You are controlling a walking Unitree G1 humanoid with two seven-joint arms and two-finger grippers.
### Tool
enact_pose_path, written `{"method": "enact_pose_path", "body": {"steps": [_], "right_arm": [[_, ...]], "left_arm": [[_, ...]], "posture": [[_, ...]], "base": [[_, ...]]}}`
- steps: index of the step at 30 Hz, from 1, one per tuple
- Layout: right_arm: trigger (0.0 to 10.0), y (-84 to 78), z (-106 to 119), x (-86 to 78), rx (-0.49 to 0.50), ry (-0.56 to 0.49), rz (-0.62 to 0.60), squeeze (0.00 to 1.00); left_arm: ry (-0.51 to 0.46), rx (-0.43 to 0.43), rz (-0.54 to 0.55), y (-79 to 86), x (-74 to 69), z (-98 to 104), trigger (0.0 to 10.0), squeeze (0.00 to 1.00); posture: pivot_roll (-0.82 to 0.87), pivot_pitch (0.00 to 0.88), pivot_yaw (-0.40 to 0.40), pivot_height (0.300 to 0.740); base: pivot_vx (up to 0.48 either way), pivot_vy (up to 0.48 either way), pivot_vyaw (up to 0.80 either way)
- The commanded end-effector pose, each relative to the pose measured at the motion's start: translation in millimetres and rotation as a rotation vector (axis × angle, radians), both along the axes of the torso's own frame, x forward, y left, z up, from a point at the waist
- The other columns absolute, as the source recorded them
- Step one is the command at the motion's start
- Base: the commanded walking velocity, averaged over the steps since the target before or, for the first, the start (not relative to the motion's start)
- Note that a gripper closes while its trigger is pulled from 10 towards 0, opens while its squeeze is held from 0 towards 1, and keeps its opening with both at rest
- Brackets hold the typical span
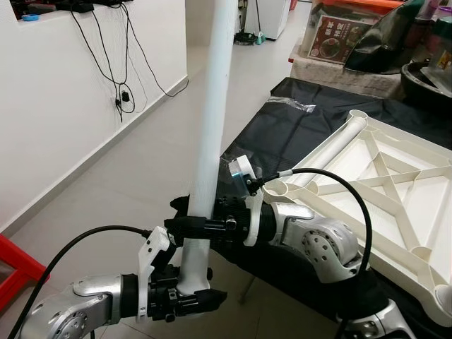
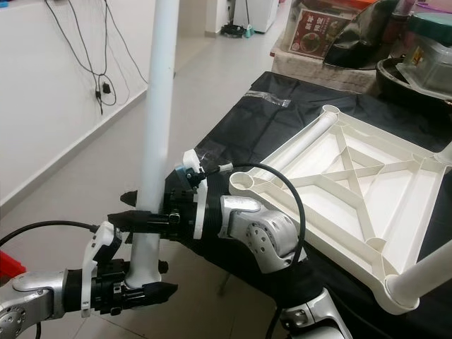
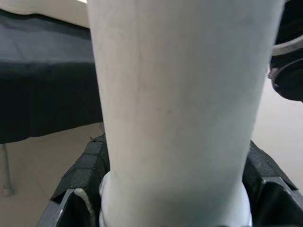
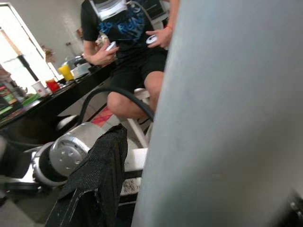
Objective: Building children table
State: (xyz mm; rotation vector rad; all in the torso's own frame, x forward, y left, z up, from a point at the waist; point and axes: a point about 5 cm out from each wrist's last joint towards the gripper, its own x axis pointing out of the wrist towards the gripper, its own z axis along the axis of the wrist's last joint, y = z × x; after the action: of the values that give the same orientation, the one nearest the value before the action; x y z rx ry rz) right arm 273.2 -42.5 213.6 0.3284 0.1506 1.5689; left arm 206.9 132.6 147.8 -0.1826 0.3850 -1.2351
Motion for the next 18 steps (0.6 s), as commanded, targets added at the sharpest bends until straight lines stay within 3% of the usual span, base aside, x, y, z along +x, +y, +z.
{"method": "enact_pose_path", "body": {"steps": [1,7,8,9,10,18], "right_arm": [[10.0,5.2,1.0,-9.1,0.011,0.004,0.062,0.0],[10.0,6.8,1.8,-10.2,0.017,0.01,0.066,0.0],[9.2,9.2,1.3,-12.4,0.022,0.017,0.076,0.0],[9.2,9.2,1.3,-12.4,0.022,0.017,0.076,0.0],[0.0,11.2,1.0,-14.3,0.026,0.025,0.085,0.0],[0.0,14.3,1.2,-17.1,0.038,0.041,0.094,0.0]], "left_arm": [[0.027,0.015,-0.018,0.5,-3.5,-2.6,10.0,0.0],[0.029,0.013,-0.022,-0.5,-3.7,-2.7,10.0,0.0],[0.034,0.011,-0.029,-2.3,-4.8,-3.6,10.0,0.0],[0.034,0.011,-0.029,-2.3,-4.8,-3.6,10.0,0.0],[0.039,0.009,-0.04,-4.2,-6.2,-4.1,10.0,0.0],[0.053,0.006,-0.056,-4.8,-8.6,-4.2,10.0,0.0]], "posture": [[0.09,0.087,-0.059,0.74],[0.09,0.089,-0.058,0.74],[0.09,0.088,-0.058,0.74],[0.09,0.088,-0.058,0.74],[0.09,0.091,-0.058,0.74],[0.09,0.09,-0.052,0.74]], "base": [[0.0,0.0,0.0],[0.0,0.0,0.0],[0.0,0.0,0.0],[0.0,0.0,0.0],[0.0,0.0,0.0],[0.0,0.0,0.0]]}}
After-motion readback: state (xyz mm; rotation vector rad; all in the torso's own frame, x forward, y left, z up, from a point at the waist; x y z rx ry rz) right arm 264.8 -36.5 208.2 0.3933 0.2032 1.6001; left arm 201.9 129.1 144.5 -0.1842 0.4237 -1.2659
